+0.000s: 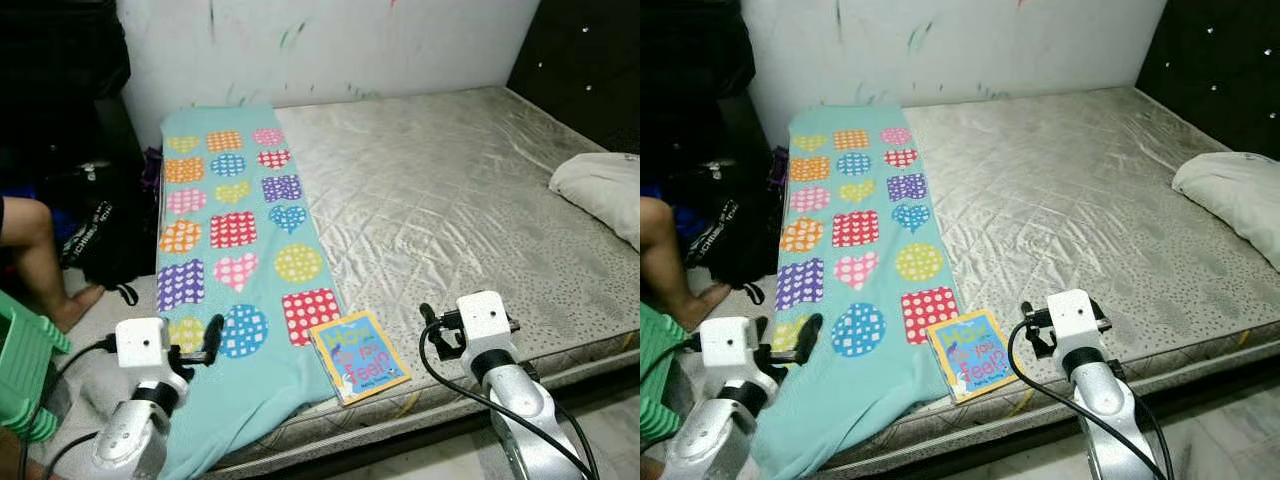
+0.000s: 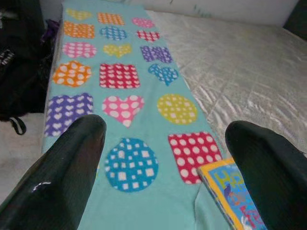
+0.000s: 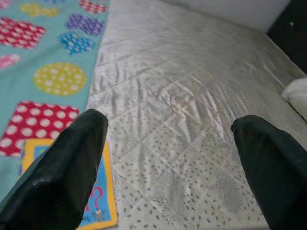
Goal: Clean up the room
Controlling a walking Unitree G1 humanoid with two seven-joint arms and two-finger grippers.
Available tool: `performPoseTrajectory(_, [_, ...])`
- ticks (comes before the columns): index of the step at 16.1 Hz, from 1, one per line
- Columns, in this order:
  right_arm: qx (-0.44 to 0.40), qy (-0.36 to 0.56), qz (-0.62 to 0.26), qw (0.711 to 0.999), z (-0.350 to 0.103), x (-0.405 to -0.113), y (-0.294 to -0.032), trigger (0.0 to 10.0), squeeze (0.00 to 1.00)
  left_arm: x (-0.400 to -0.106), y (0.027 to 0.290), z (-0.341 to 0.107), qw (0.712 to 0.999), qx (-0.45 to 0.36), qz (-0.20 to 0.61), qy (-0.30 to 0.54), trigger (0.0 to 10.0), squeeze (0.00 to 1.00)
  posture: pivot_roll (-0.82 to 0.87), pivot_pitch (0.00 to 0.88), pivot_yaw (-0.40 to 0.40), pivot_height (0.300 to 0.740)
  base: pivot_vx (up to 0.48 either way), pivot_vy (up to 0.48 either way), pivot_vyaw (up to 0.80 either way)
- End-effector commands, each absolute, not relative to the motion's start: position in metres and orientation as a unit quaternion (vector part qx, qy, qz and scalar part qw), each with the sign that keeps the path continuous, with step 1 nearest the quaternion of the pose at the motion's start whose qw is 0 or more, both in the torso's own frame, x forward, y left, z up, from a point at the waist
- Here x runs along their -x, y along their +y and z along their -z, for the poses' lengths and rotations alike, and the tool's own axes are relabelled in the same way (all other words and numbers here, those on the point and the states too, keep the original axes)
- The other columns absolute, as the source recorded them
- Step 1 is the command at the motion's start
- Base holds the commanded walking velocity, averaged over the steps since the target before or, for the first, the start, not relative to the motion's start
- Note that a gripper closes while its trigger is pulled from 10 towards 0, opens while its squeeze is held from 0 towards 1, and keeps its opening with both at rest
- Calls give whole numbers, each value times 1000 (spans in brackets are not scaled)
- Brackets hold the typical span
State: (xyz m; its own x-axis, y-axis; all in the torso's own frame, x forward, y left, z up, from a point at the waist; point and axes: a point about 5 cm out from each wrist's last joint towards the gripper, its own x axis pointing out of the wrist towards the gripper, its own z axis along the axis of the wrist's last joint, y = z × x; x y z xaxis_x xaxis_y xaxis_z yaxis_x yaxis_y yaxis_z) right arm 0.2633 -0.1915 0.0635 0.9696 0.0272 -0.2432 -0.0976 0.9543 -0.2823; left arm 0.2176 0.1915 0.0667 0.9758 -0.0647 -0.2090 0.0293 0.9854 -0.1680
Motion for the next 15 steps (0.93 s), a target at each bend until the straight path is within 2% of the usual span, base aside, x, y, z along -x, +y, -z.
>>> performPoseTrajectory(1, [133,105,-10,986,-72,-276,-195,10000,0,-228,182,-73,992,72,46,90,10000,0,-119,0,5,740,0,0,0])
performPoseTrajectory(4, [93,99,14,991,-79,-284,-196,10000,0,-237,183,-79,994,74,29,76,10000,0,-122,0,6,740,0,0,0])
performPoseTrajectory(7, [92,91,1,992,-80,-288,-188,10000,0,-232,183,-74,993,70,35,86,10000,0,-118,0,2,740,0,0,0])
performPoseTrajectory(15, [83,84,5,993,-81,-293,-183,10000,0,-252,171,-83,994,78,43,62,10000,0,-118,0,2,740,0,0,0])
